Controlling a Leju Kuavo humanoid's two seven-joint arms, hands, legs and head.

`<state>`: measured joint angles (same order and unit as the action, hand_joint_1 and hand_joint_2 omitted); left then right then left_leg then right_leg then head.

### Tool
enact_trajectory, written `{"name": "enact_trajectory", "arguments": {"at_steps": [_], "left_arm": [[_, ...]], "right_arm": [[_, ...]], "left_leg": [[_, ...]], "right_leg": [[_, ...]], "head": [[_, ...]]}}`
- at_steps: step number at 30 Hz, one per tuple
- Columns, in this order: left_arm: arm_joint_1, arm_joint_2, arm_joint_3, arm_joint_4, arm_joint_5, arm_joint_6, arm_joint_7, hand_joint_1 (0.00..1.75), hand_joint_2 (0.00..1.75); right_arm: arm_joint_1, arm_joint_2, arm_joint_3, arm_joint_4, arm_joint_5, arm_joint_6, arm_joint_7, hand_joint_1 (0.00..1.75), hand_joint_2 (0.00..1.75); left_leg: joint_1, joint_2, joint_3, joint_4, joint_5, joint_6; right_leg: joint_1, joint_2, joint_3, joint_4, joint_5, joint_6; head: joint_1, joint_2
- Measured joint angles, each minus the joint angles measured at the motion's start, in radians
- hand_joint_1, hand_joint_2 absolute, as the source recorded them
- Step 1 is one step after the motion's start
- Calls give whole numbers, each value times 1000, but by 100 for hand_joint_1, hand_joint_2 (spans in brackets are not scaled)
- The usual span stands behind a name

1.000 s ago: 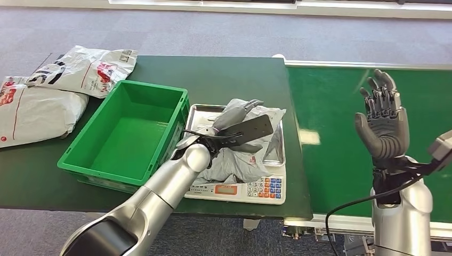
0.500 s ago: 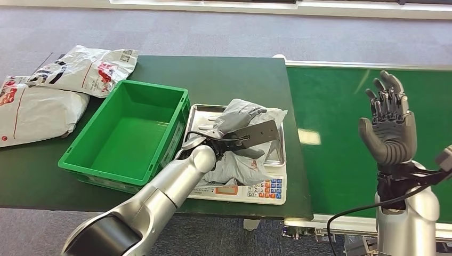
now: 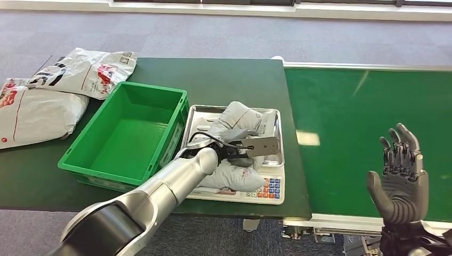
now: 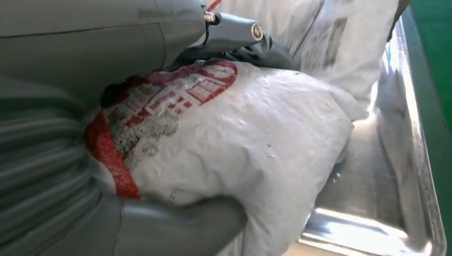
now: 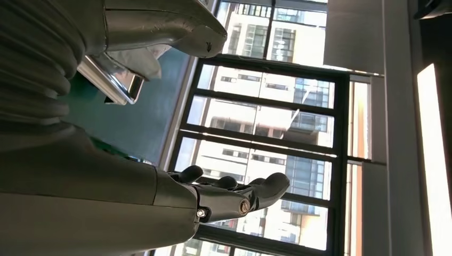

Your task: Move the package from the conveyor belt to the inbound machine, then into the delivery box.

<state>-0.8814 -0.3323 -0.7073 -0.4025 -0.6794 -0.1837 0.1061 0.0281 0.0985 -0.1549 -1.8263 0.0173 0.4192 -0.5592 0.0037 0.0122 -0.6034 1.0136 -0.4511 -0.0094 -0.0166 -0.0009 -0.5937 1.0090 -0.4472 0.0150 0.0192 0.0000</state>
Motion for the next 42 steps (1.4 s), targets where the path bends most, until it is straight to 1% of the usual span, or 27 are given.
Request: {"name": "enact_trajectory", "arguments": {"at_steps": [4,13,42], "left_arm": [[-15,26,2,22,-8,-10,-3,175,175],[-17,43,28,30,-3,18,-7,175,175],[-14,50,40,31,-2,19,-8,175,175]], "right_arm": [[-3,8,0,10,-3,0,-1,0,175],[-14,13,0,33,-9,0,1,0,175],[-16,16,0,41,-10,0,1,0,175]], "left_leg": [[0,2,10,-1,-1,0],[0,1,18,-1,-3,-2],[0,1,22,-2,-4,-2]], "right_leg": [[0,1,9,0,-2,-1],[0,1,17,0,-4,-2],[0,1,18,0,-6,-2]], "head": [[0,0],[0,0],[0,0]]}}
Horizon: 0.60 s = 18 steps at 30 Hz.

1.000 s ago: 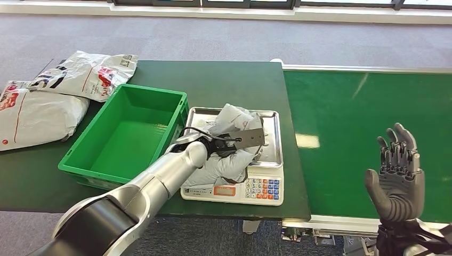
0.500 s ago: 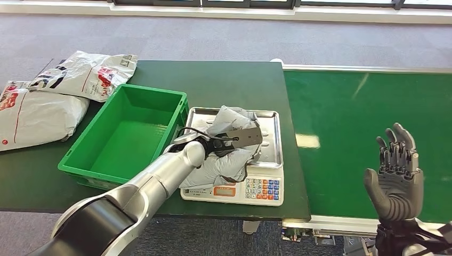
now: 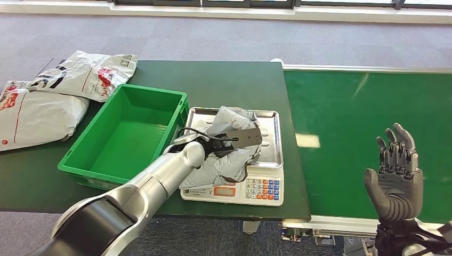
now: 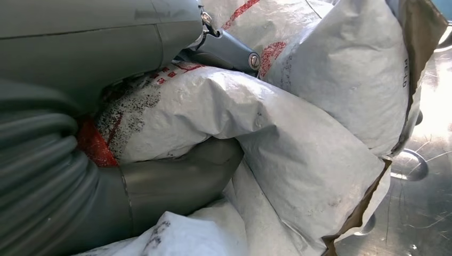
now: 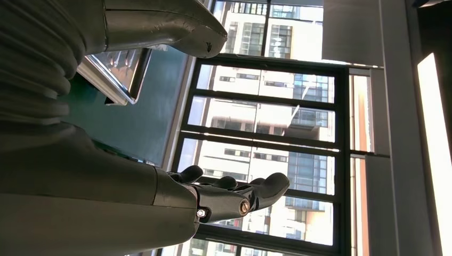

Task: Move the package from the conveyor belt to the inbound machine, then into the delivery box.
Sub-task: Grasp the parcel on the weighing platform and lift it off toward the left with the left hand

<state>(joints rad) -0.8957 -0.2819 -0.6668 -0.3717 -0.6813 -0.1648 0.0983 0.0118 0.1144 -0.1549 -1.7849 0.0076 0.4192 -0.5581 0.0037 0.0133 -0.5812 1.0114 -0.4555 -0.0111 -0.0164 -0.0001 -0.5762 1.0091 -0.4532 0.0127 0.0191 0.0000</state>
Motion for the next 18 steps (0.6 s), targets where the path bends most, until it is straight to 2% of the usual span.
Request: {"name": "enact_trajectory", "arguments": {"at_steps": [5,6,8,10,12,14,18], "left_arm": [[6,0,5,-2,23,22,-23,175,175],[15,5,13,-14,56,54,-52,175,175],[56,51,57,-121,183,173,-143,175,175],[86,131,162,-313,294,294,-196,175,175],[86,190,305,-473,306,322,-195,175,175],[91,213,412,-578,271,289,-208,175,175],[122,219,520,-694,238,283,-245,175,175]], "right_arm": [[2,0,0,0,4,0,5,0,175],[9,1,-2,-1,4,0,8,0,175],[49,3,-15,-17,-6,2,6,0,175],[112,9,-46,-46,-25,12,-11,0,175],[159,19,-84,-67,-30,10,-21,0,175],[180,27,-107,-80,-25,-11,-21,0,175],[186,42,-124,-95,-12,-23,-17,0,175]], "left_leg": [[0,0,1,0,0,0],[0,0,3,0,0,0],[0,0,3,0,2,-2],[1,4,-5,0,5,-5],[2,10,-10,-1,6,-7],[2,9,-12,-1,7,-8],[3,3,-14,-2,7,-8]], "right_leg": [[0,0,0,0,0,0],[0,0,0,0,0,0],[0,1,-4,1,1,-1],[2,5,-14,1,5,-5],[3,10,-22,1,8,-7],[4,10,-24,1,7,-7],[5,4,-23,1,6,-7]], "head": [[0,0],[0,0],[1,0],[2,0],[0,0],[-3,0],[-3,0]]}}
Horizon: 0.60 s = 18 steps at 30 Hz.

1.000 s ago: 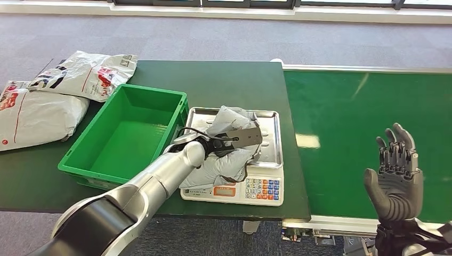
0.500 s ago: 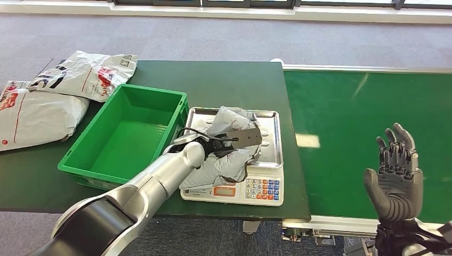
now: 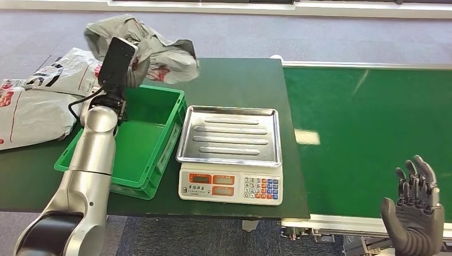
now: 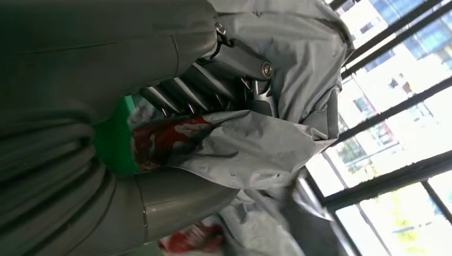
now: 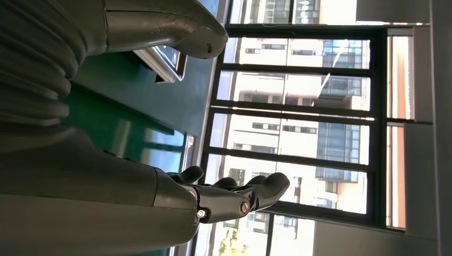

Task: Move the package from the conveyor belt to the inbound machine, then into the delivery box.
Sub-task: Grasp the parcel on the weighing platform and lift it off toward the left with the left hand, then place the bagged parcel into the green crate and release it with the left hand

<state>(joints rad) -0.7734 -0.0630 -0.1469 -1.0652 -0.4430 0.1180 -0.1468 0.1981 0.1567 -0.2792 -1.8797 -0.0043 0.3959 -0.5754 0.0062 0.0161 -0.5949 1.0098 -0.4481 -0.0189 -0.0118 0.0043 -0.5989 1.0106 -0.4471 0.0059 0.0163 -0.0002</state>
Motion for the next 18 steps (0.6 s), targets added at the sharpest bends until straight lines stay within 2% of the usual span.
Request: {"name": "enact_trajectory", "arguments": {"at_steps": [5,18], "left_arm": [[37,5,60,-59,-1,12,-15,175,175],[60,7,82,-103,-1,12,-21,175,175]], "right_arm": [[7,9,-5,-7,4,0,2,0,175],[10,17,-5,-9,6,0,7,0,175]], "left_leg": [[0,-3,-2,0,1,1],[-1,-4,-3,0,1,2]], "right_leg": [[-1,-2,-1,0,0,0],[-1,-4,-2,0,0,1]], "head": [[0,0],[0,0]]}}
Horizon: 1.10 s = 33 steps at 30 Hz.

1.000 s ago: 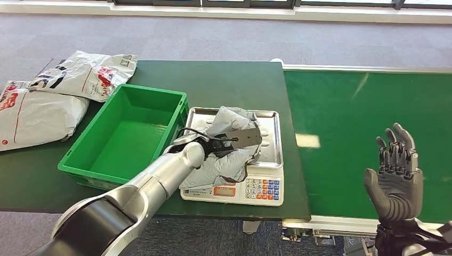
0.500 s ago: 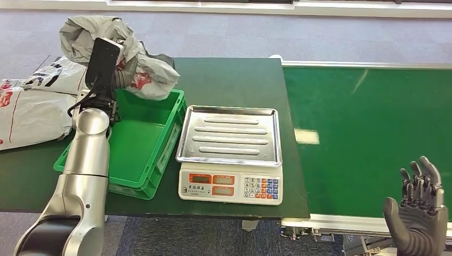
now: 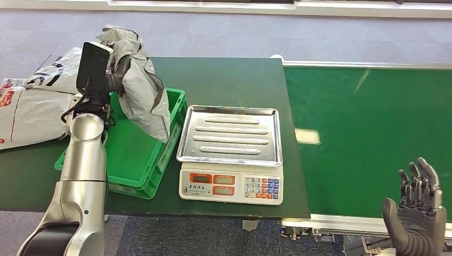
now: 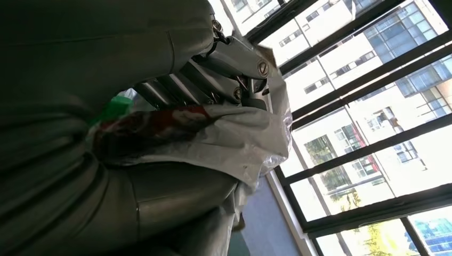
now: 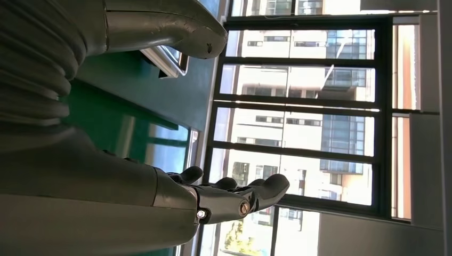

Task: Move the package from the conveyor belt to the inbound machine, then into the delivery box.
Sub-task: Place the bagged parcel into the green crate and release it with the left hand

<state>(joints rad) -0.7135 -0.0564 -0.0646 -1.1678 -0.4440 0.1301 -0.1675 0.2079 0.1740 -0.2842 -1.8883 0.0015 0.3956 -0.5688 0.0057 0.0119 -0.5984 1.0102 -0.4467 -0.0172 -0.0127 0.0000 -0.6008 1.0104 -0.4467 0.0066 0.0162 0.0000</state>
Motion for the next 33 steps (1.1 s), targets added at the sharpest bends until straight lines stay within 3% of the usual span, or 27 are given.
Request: {"name": "enact_trajectory", "arguments": {"at_steps": [11,15,19,20,24,33], "left_arm": [[0,11,22,18,-36,-28,32,175,175],[-2,18,42,40,-74,20,53,171,175],[-10,33,81,84,-160,159,88,54,175],[-13,39,93,102,-190,198,98,54,175],[-21,58,132,164,-256,272,117,0,175],[-44,88,166,261,-429,373,207,0,175]], "right_arm": [[-11,0,0,0,2,0,5,0,175],[-15,1,0,0,4,0,8,0,175],[-16,1,0,0,7,0,12,0,175],[-17,1,0,0,8,0,14,0,175],[-22,1,0,1,12,0,23,0,175],[-46,1,2,12,14,0,33,0,175]], "left_leg": [[0,0,-1,0,0,0],[0,0,0,0,0,0],[0,0,0,0,0,0],[0,0,0,0,0,-1],[1,0,0,0,1,-1],[1,0,-1,0,1,-1]], "right_leg": [[0,0,0,0,0,0],[0,0,0,0,0,0],[1,1,0,0,0,0],[1,1,0,0,0,0],[2,0,-1,0,0,0],[1,0,0,0,0,0]], "head": [[0,0],[0,0],[0,0],[0,0],[0,0],[0,0]]}}
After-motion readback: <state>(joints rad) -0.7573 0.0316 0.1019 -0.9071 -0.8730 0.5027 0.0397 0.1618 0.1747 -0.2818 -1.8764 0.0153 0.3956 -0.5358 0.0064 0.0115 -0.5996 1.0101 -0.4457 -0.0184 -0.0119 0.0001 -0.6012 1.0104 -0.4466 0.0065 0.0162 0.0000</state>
